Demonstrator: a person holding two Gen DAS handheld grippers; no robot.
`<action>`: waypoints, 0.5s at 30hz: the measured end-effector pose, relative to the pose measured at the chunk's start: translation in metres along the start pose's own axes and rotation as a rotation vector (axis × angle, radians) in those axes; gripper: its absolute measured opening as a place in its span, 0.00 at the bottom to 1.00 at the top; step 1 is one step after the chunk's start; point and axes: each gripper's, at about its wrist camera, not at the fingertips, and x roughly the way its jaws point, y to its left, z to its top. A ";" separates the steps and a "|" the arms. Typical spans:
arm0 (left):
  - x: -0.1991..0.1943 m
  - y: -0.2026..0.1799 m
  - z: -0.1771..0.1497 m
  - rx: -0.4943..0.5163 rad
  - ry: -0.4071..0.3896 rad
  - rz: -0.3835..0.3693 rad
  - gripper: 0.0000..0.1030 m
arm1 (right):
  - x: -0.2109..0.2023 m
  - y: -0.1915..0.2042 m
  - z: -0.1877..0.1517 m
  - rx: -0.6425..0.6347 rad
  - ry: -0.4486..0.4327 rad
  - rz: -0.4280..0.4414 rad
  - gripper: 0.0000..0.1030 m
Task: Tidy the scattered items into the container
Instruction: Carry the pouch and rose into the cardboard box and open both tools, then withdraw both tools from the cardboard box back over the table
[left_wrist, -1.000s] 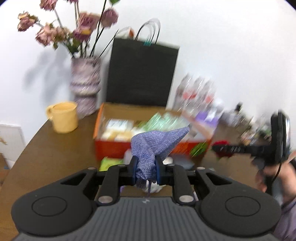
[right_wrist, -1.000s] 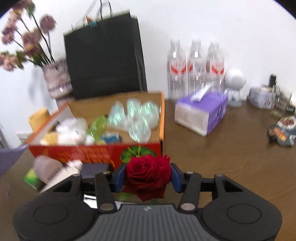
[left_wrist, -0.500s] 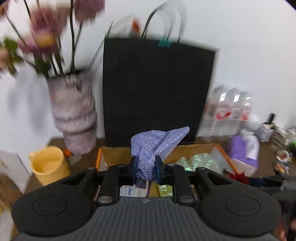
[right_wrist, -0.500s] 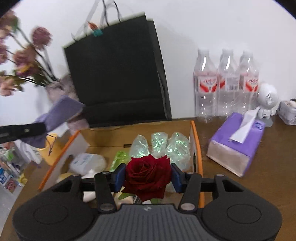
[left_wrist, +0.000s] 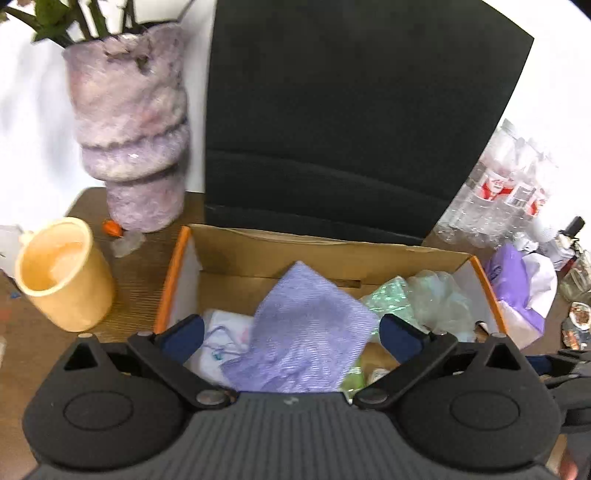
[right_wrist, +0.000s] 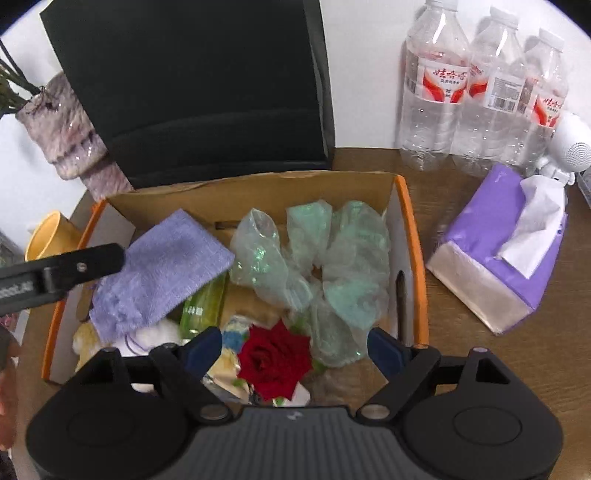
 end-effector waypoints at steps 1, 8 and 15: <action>-0.004 0.001 -0.001 0.004 0.001 0.007 1.00 | -0.002 0.000 -0.001 -0.001 0.003 -0.004 0.84; -0.033 0.000 -0.019 0.037 0.011 0.027 1.00 | -0.029 0.012 -0.017 -0.071 0.029 -0.014 0.84; -0.063 -0.010 -0.047 0.062 0.016 0.038 1.00 | -0.050 0.018 -0.039 -0.087 0.032 -0.008 0.84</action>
